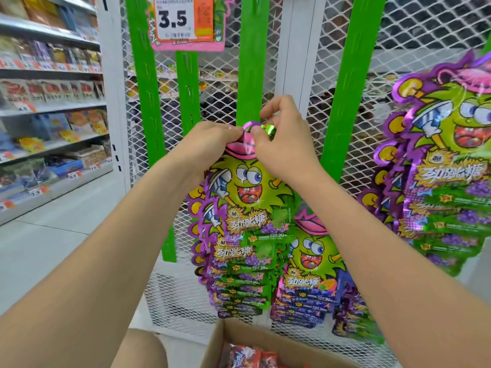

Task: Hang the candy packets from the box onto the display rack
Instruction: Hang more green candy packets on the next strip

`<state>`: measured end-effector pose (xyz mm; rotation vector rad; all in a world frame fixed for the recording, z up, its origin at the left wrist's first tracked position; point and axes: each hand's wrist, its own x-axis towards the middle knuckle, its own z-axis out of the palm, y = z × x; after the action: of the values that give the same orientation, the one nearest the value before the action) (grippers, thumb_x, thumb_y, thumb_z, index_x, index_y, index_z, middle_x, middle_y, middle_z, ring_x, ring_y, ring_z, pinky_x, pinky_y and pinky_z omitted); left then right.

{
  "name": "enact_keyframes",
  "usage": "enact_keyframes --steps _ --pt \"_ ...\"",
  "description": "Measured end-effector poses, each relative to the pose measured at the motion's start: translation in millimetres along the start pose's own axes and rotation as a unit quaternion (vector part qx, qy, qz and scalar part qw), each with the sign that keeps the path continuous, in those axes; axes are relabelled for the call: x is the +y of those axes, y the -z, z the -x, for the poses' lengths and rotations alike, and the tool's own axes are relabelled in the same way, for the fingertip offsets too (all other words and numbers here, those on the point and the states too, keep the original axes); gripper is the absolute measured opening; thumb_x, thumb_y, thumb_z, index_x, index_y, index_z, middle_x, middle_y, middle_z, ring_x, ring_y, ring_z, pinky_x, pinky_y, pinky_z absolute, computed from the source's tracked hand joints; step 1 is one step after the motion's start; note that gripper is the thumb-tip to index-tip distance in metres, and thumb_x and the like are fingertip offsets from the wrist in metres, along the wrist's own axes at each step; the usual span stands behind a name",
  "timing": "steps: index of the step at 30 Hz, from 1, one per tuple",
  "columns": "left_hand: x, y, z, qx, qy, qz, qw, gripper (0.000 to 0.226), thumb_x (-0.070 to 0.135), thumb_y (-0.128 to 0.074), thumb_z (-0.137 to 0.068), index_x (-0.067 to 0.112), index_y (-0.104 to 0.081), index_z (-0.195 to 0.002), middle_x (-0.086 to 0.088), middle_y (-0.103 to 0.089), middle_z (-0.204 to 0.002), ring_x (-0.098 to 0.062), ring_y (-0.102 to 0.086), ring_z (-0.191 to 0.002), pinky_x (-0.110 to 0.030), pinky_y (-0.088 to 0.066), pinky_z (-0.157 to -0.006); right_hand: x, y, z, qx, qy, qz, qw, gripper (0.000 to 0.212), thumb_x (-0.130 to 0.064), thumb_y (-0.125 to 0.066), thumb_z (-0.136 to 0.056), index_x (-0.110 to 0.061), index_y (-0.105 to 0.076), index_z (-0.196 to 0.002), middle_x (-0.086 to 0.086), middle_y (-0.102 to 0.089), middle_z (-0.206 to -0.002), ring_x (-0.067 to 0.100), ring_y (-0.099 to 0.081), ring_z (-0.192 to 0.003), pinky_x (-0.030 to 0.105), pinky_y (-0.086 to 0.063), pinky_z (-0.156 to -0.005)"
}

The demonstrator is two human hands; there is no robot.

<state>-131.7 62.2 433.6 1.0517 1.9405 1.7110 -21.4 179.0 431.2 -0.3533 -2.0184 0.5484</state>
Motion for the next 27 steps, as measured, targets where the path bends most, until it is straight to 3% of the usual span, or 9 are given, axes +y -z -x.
enact_keyframes --steps 2,5,8,10,13,16,19,22,27 --pt "-1.2 -0.5 -0.7 0.004 -0.030 -0.026 0.999 0.026 0.027 -0.063 -0.103 0.016 -0.080 -0.087 -0.008 -0.080 -0.093 -0.026 -0.073 -0.088 -0.047 -0.058 -0.101 2.5 -2.6 8.7 -0.025 0.004 0.013 1.000 0.032 -0.019 -0.069 -0.092 -0.019 -0.047 -0.115 -0.003 -0.064 -0.105 0.022 -0.062 -0.098 0.040 -0.048 -0.086" --pt "1.4 -3.6 4.5 0.023 -0.050 -0.075 0.996 0.025 0.029 -0.057 -0.109 0.023 -0.071 -0.088 -0.001 -0.066 -0.091 -0.015 -0.059 -0.081 -0.032 -0.045 -0.075 8.8 -8.8 25.4 -0.058 0.026 0.018 0.998 0.038 -0.019 -0.072 -0.093 -0.021 -0.041 -0.115 -0.005 -0.062 -0.105 0.022 -0.063 -0.096 0.041 -0.048 -0.084" --pt "-3.9 -3.8 4.0 0.024 -0.064 -0.063 0.996 0.016 0.034 -0.056 -0.109 0.026 -0.070 -0.111 0.010 -0.064 -0.105 -0.004 -0.057 -0.092 -0.024 -0.038 -0.085 14.4 -7.1 35.9 -0.038 0.040 -0.010 0.998 0.037 -0.018 -0.070 -0.096 -0.026 -0.039 -0.114 -0.006 -0.067 -0.099 0.010 -0.060 -0.084 0.033 -0.039 -0.079" --pt "-5.3 -2.5 1.0 0.037 -0.055 -0.044 0.997 0.026 0.036 -0.058 -0.107 0.024 -0.071 -0.127 0.014 -0.063 -0.109 -0.005 -0.057 -0.098 -0.024 -0.038 -0.088 13.6 -3.7 38.5 -0.020 0.060 -0.019 0.998 0.035 -0.015 -0.065 -0.097 -0.027 -0.038 -0.115 -0.007 -0.064 -0.090 -0.001 -0.054 -0.074 0.031 -0.035 -0.076" --pt "2.6 1.6 -0.9 0.035 -0.008 -0.021 0.999 0.022 0.040 -0.064 -0.102 0.022 -0.073 -0.093 0.007 -0.064 -0.084 -0.016 -0.057 -0.072 -0.030 -0.039 -0.070 7.6 0.8 36.3 0.002 0.094 -0.006 0.996 0.035 -0.006 -0.056 -0.092 -0.027 -0.036 -0.111 -0.009 -0.050 -0.079 0.010 -0.048 -0.067 0.034 -0.032 -0.073" --pt "4.6 9.2 -5.5 0.017 0.025 0.031 0.999 0.047 0.045 -0.064 -0.101 0.021 -0.074 -0.062 0.005 -0.064 -0.067 -0.017 -0.052 -0.059 -0.033 -0.037 -0.064 0.3 6.0 26.6 0.034 0.109 -0.002 0.993 0.034 -0.004 -0.053 -0.088 -0.024 -0.036 -0.109 -0.005 -0.048 -0.077 0.018 -0.049 -0.065 0.037 -0.034 -0.072" --pt "6.3 16.6 -6.0 -0.020 0.050 0.069 0.996 0.044 0.056 -0.065 -0.095 0.021 -0.070 -0.070 -0.001 -0.068 -0.071 -0.023 -0.058 -0.068 -0.038 -0.048 -0.078 -7.7 7.9 14.9 0.058 0.124 0.001 0.991 0.028 -0.006 -0.055 -0.091 -0.017 -0.039 -0.112 -0.003 -0.052 -0.085 0.020 -0.055 -0.074 0.048 -0.046 -0.076" --pt "8.9 21.1 -3.7 -0.072 0.062 0.048 0.994 0.054 0.067 -0.066 -0.089 0.014 -0.075 -0.096 -0.011 -0.080 -0.099 -0.029 -0.075 -0.085 -0.045 -0.059 -0.096 -17.4 5.7 6.2 0.050 0.132 0.019 0.990 0.028 -0.003 -0.056 -0.091 -0.011 -0.041 -0.114 -0.007 -0.048 -0.087 0.020 -0.055 -0.081 0.053 -0.047 -0.084" --pt "10.3 22.6 -1.8 -0.085 0.059 0.010 0.995 0.072 0.076 -0.088 -0.062 0.023 -0.082 -0.111 -0.008 -0.080 -0.115 -0.034 -0.074 -0.115 -0.057 -0.051 -0.108 -23.9 4.5 -3.1 0.063 0.096 0.011 0.993 0.029 -0.004 -0.055 -0.089 -0.007 -0.042 -0.114 -0.005 -0.048 -0.082 0.026 -0.056 -0.077 0.057 -0.047 -0.083"
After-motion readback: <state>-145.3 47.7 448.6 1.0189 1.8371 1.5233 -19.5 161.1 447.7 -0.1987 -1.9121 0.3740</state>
